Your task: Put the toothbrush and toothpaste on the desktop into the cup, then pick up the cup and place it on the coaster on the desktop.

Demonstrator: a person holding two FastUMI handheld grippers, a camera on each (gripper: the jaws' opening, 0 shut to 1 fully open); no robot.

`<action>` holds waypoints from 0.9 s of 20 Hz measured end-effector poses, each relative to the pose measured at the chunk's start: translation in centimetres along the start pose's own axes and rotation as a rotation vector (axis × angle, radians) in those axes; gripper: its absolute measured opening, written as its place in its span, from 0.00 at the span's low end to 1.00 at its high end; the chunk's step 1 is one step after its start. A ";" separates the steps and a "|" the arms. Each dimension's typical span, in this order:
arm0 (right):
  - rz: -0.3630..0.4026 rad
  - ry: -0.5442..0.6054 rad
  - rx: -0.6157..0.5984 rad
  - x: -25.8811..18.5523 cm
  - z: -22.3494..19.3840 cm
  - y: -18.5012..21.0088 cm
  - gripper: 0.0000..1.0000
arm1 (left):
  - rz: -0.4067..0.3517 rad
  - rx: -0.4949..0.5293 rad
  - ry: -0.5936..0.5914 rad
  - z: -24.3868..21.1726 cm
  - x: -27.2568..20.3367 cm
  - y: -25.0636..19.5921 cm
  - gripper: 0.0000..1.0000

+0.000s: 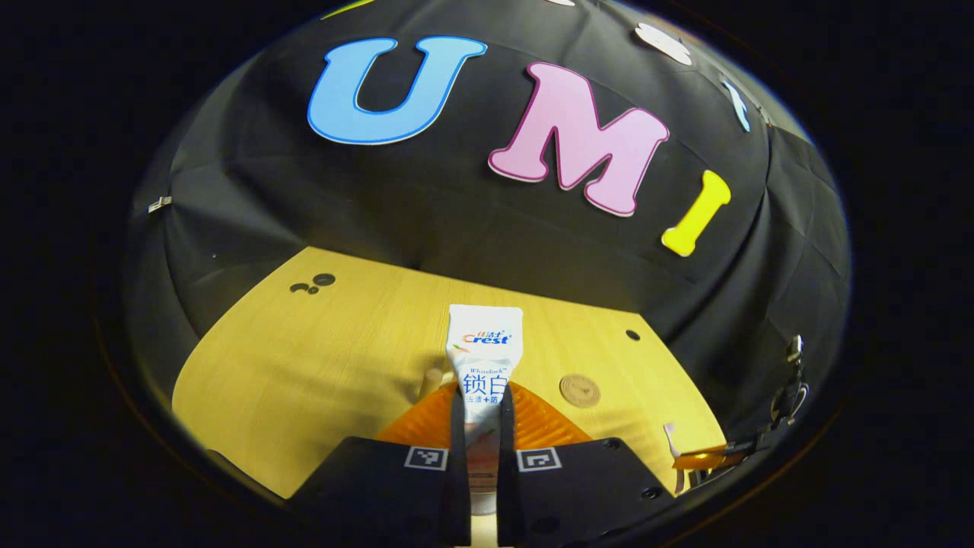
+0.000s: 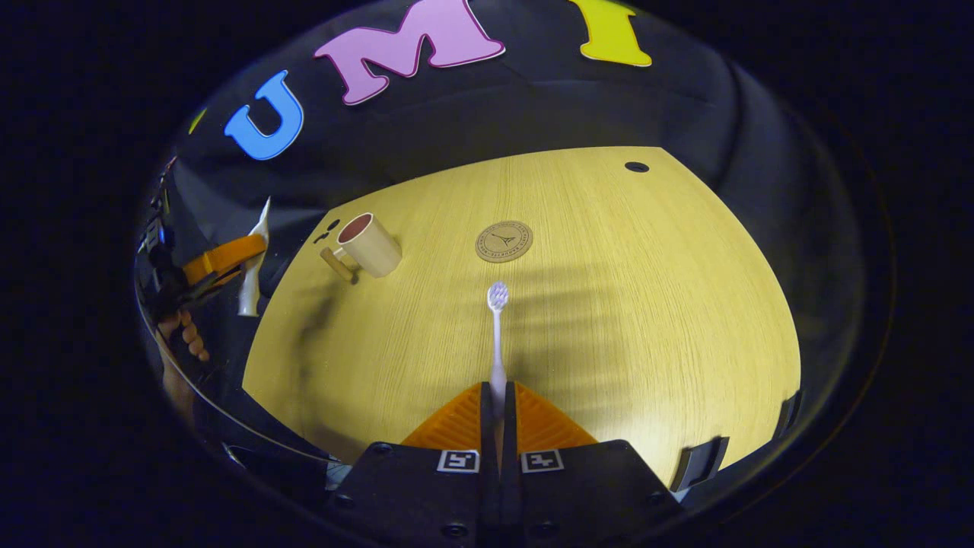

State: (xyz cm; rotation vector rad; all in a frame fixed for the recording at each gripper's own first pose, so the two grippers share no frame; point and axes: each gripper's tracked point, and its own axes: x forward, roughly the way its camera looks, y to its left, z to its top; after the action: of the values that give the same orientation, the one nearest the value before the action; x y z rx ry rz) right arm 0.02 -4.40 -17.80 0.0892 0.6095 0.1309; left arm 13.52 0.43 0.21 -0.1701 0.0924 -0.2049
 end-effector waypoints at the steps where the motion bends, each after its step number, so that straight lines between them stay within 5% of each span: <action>1: 0.005 -0.003 0.003 -0.4 0.1 0.0 0.05 | 0.006 -0.010 -0.026 1.1 1.3 -0.2 0.19; 7: -0.018 -0.012 0.032 -2.4 0.6 -2.4 0.05 | 0.035 -0.044 -0.146 4.9 8.8 -0.2 0.18; 18: -0.023 0.064 0.060 -2.3 -0.1 -4.1 0.05 | 0.103 -0.153 -0.198 4.4 17.5 2.0 0.18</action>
State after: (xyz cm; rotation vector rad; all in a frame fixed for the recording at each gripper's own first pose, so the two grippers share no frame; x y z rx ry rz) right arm -1.50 -8.76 -17.11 0.1360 0.6786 0.0936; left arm 31.43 -0.60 2.88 -0.3358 -0.0802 -0.0775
